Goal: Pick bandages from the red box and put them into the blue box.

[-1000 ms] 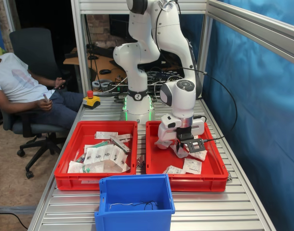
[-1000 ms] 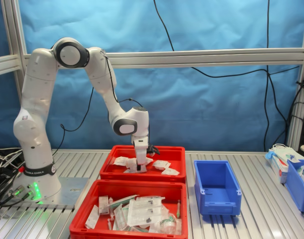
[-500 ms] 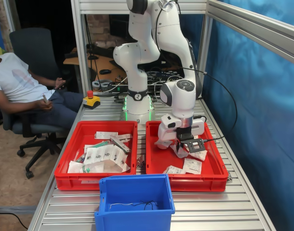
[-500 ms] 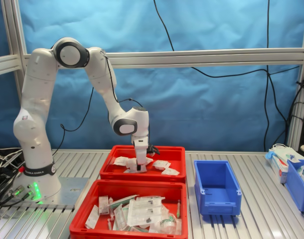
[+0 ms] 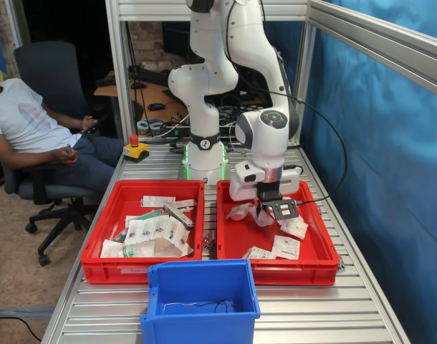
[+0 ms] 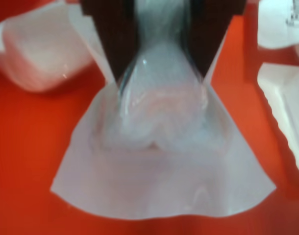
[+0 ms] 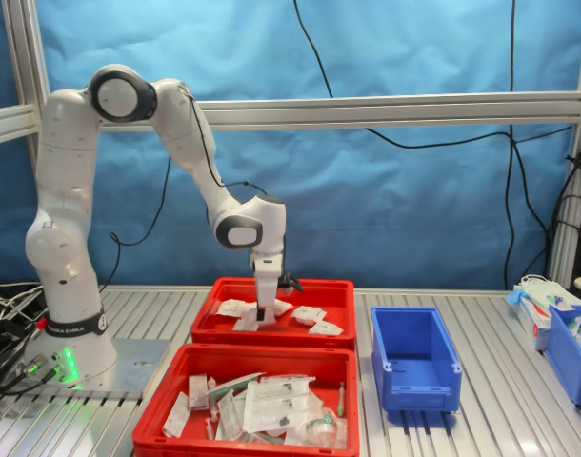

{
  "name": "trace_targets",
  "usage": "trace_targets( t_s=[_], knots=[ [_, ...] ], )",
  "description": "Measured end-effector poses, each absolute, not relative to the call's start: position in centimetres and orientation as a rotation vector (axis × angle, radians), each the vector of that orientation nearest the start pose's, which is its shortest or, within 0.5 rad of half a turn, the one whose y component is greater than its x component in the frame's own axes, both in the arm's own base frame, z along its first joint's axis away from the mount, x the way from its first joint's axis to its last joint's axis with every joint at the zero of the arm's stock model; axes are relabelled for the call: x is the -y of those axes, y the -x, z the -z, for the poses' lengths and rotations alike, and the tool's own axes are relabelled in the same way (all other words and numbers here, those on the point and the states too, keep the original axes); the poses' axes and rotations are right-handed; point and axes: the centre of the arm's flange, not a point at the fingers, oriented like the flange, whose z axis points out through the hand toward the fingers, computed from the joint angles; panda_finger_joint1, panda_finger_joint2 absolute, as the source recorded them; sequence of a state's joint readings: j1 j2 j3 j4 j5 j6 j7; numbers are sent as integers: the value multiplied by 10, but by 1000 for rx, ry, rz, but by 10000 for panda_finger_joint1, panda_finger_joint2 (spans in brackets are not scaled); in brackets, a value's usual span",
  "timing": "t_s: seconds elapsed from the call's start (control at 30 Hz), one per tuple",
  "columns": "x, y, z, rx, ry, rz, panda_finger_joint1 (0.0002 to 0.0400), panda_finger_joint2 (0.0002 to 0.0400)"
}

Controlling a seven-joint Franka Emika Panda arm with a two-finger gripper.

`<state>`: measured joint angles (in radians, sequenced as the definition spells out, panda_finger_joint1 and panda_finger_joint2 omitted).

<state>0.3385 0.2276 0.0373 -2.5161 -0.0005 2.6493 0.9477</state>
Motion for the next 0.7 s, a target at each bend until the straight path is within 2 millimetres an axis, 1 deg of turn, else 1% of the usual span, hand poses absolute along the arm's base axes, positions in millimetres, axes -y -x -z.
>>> trace_targets(
  t_s=[0.1,0.13,0.27,0.3,0.4,0.43,0.53,0.57,0.7],
  knots=[
    [-161,-427,-201,-922,3046,-99,62,62],
    [-156,-431,-212,-938,3032,-73,62,62],
    [-145,-440,-236,-973,2998,-16,62,62],
    [-134,-447,-259,-1008,2960,40,62,62],
    [-128,-451,-269,-1025,2942,65,62,62],
    [-119,-456,-282,-1051,2914,99,62,62],
    [-110,-462,-294,-1078,2887,130,62,62],
    [-103,-466,-301,-1097,2869,150,62,62],
    [-90,-477,-315,-1136,2834,187,62,62]
  ],
)
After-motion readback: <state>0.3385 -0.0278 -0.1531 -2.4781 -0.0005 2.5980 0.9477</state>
